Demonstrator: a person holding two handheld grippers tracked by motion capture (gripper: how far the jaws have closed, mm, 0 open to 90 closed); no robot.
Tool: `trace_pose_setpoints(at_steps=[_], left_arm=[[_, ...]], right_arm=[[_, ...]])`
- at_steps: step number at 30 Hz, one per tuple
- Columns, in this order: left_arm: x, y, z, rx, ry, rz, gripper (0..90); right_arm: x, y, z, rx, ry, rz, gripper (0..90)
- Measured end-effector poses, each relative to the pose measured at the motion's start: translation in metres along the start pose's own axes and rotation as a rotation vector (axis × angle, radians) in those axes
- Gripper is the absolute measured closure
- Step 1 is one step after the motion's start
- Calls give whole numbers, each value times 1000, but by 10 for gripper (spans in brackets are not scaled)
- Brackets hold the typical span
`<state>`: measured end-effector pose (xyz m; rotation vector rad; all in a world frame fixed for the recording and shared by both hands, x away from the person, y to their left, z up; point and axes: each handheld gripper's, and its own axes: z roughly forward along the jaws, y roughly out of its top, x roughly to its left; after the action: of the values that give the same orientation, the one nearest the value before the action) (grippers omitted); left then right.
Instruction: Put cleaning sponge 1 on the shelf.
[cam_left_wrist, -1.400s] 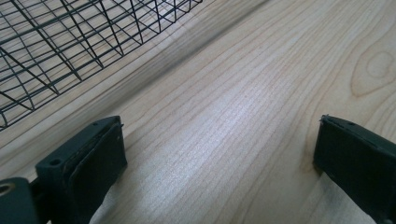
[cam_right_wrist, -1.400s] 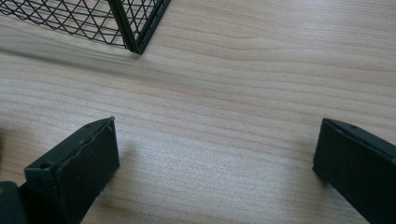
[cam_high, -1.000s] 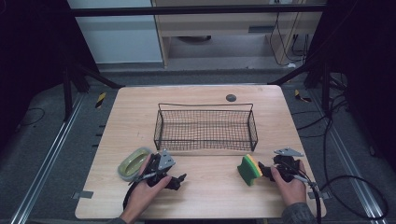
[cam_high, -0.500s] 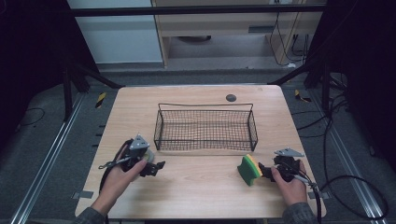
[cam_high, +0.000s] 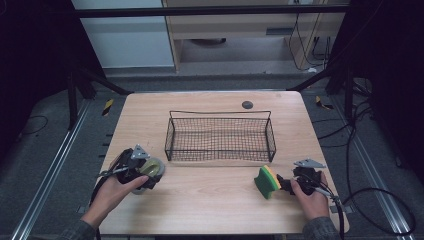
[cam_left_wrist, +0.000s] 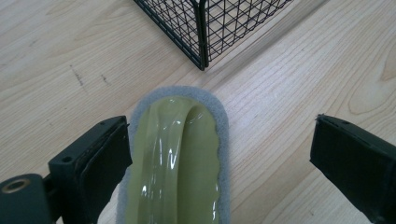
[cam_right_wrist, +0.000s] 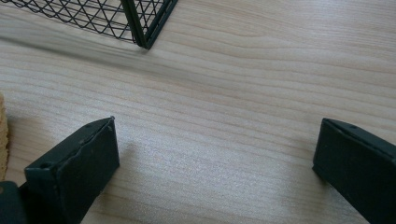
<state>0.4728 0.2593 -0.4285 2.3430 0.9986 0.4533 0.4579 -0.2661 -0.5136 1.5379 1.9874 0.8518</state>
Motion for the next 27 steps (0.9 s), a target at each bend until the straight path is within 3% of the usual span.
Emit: trace_pose_setpoints(at_steps=[3,4,6,10,16,27], left_arm=[[2,1,-3,6,-5,0,42],[3,2,-4,29,-6,36,45],[5,3,-5,49,-6,55,54],[9,6,-6,87,6,67,75],[13,9,-6,124,2,55,130],[21,16,0,246,-2,60,362]], right_arm=[[0,0,0,0,0,1,5],[0,0,0,-1,0,-1,5],[0,0,0,0,1,0,5],[0,0,0,0,3,-4,5],[-1,0,0,-1,4,-5,5],[-1,0,0,0,4,-7,5]])
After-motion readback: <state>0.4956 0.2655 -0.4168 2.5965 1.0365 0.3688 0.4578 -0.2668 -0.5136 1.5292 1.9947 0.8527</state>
